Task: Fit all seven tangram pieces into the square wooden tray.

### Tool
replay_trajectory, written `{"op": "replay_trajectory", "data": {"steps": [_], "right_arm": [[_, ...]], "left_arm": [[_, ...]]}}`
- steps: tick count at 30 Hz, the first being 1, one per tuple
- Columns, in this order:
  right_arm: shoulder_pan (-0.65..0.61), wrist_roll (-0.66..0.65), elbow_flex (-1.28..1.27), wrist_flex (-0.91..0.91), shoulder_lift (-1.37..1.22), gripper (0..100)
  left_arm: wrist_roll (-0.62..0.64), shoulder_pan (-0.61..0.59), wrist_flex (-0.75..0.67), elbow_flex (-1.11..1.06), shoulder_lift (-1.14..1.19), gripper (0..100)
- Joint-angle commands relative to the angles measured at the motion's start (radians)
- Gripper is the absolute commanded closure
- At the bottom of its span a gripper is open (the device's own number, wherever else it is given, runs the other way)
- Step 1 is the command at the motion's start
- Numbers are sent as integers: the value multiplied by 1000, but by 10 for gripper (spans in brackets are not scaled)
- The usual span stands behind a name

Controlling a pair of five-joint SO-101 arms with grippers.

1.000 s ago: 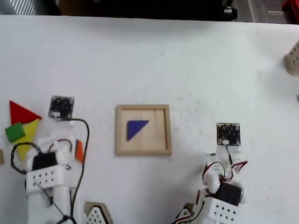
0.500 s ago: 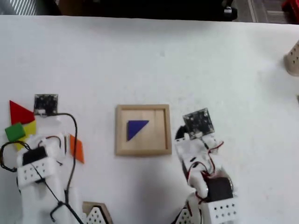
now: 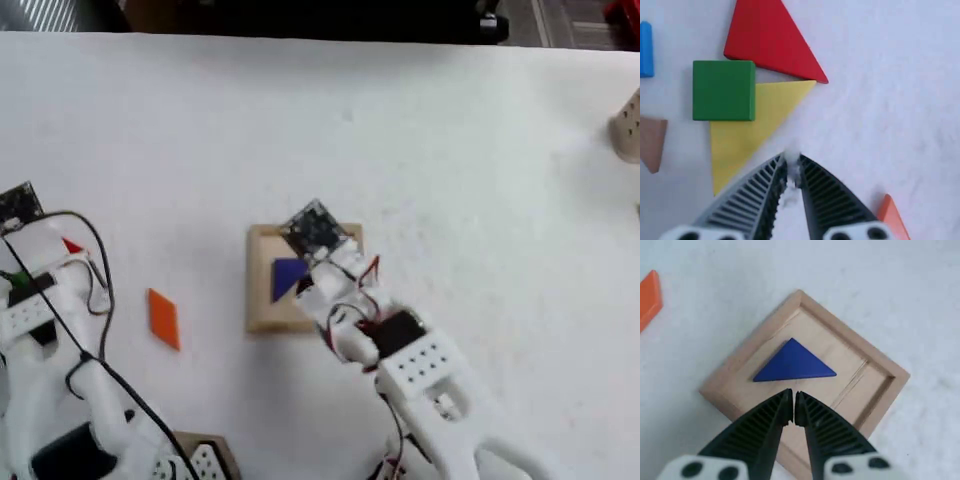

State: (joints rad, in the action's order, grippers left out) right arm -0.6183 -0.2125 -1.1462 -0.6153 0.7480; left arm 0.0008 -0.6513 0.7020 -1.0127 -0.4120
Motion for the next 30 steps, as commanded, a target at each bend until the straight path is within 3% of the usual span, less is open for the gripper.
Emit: {"op": "replay_trajectory", "data": {"steps": [1,5,9,15,22,30], "right_arm": [[-18,-14,11,74,-125,981],[-102,-14,21,76,-208,981],[-137,-14,25,124,-272,981],[-119,-8,140,150,-455,981],[-2,-14,244,131,-532,981],[2,-14,249,188,-587,981]], "left_arm": [[8,-36,-8,98,71,950],[11,-151,0,180,199,950],[11,-153,-5,229,337,950],[6,-151,84,328,440,951],[6,-148,86,334,446,951],[6,-153,91,333,447,954]]}}
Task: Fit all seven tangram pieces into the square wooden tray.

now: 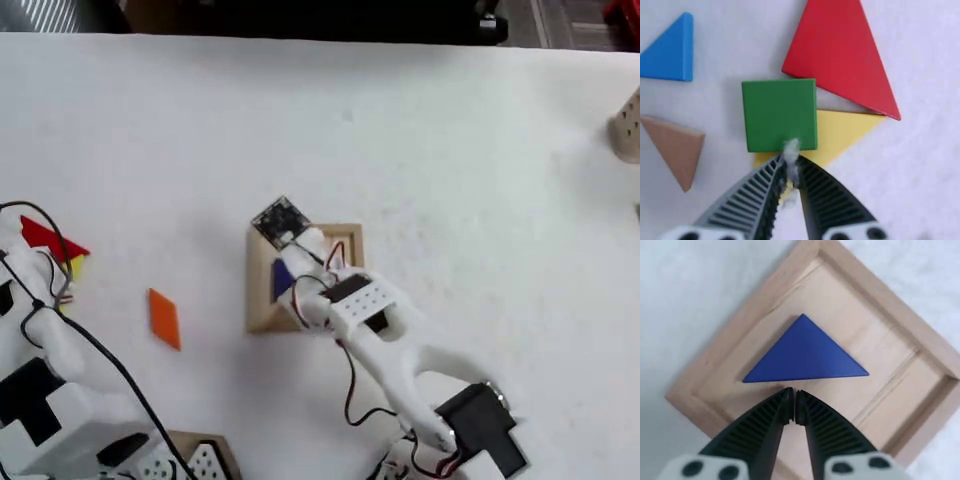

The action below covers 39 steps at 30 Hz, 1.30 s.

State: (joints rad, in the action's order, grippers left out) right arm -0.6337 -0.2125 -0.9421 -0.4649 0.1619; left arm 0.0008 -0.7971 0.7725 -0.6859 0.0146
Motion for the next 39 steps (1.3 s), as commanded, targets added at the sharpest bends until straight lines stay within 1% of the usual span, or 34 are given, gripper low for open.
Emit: {"op": "replay_trajectory", "data": {"steps": [1,6,9,14,18,21,24,28,31,34,36,39], "right_arm": [[18,-11,43,53,-4,981],[10,-6,75,162,-87,981],[-1,-9,140,156,-142,981],[1,-12,180,77,-160,981],[65,-12,209,39,-160,981],[105,-5,242,39,-173,981],[85,-5,295,58,-209,981],[31,-5,433,65,-332,981],[19,-5,535,-18,-407,981],[33,-5,586,-119,-417,981],[35,-5,589,-142,-417,981],[31,-5,588,-151,-412,981]], "left_arm": [[5,-4,20,6,21,954],[5,-4,20,5,19,954],[3,-4,20,5,19,953],[2,-2,20,5,21,952],[-77,-2,21,3,22,954],[-77,-1,15,-11,16,954],[-78,27,17,-3,15,953],[-74,56,12,28,15,952],[-74,64,14,34,15,951],[-72,65,25,60,15,951],[-68,76,63,95,15,951],[-9,93,95,117,15,951]]}}
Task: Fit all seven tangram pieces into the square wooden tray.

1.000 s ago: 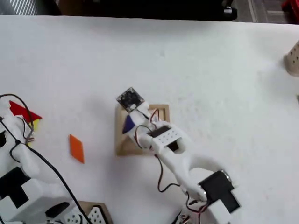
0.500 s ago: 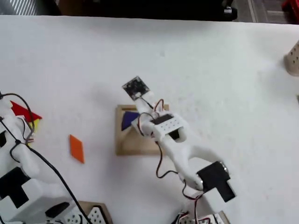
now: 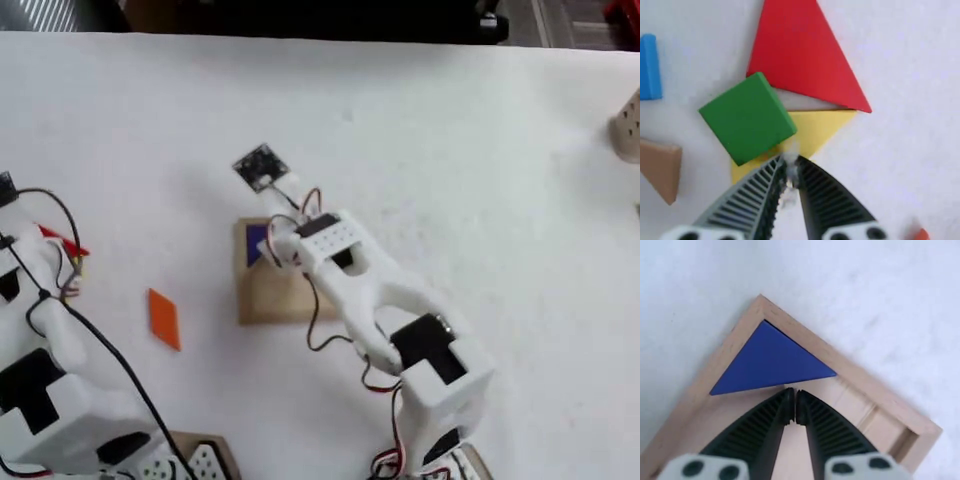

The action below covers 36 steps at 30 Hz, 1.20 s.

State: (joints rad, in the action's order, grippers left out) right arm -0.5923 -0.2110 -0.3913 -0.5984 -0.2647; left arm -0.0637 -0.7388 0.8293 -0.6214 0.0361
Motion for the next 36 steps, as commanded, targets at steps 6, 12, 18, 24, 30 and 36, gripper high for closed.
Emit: {"op": "replay_trajectory", "data": {"steps": [6,12,18,24,30,36], "right_arm": [[27,-6,-3,-56,102,981],[56,-14,-110,22,166,981],[73,-14,-123,30,176,981],[76,-14,-121,30,177,981],[97,-14,-123,90,165,981],[101,-14,-120,96,147,981]], "left_arm": [[64,31,20,49,-5,950],[61,-67,-55,51,-10,950],[-3,-180,-40,38,-117,950],[-121,-70,-37,-141,-266,950],[-123,-16,-37,-405,-599,950],[-227,105,195,-532,-944,950]]}}
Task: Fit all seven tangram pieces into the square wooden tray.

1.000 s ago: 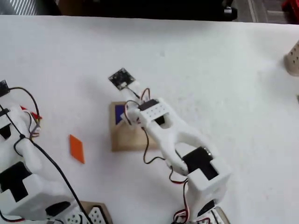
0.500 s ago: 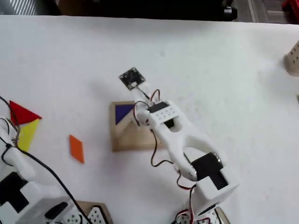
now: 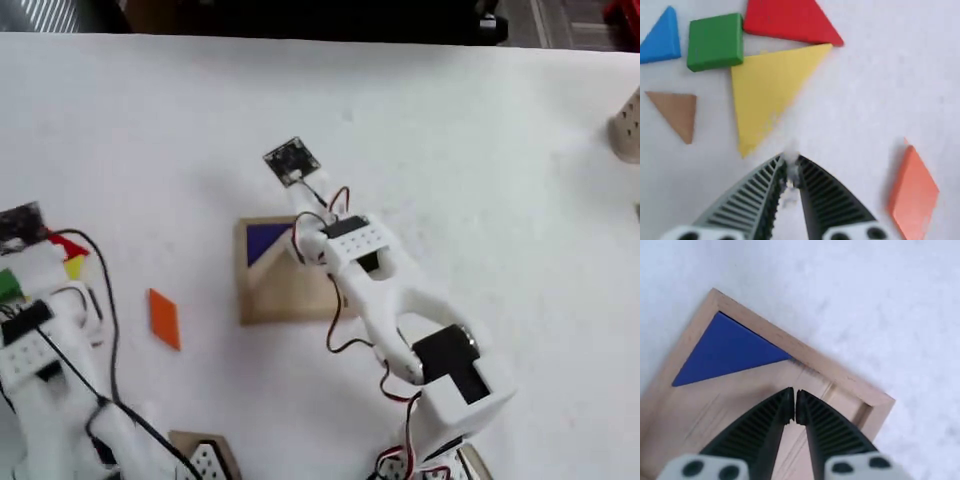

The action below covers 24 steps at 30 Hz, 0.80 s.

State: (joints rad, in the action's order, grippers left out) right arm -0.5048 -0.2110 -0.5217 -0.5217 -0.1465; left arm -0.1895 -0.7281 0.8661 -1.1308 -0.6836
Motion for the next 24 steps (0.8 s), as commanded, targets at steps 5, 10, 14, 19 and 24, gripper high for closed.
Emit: {"op": "replay_trajectory", "data": {"steps": [5,10,14,19,24], "right_arm": [[16,-14,32,15,19,981],[16,-14,32,15,19,981],[16,-14,31,12,21,981],[36,-14,31,10,25,981],[45,-14,31,10,28,981]], "left_arm": [[-112,251,341,5,-282,891],[-104,386,345,2,-229,730],[-95,421,235,0,-157,711],[-103,420,143,-8,24,721],[-104,424,103,64,205,723]]}}
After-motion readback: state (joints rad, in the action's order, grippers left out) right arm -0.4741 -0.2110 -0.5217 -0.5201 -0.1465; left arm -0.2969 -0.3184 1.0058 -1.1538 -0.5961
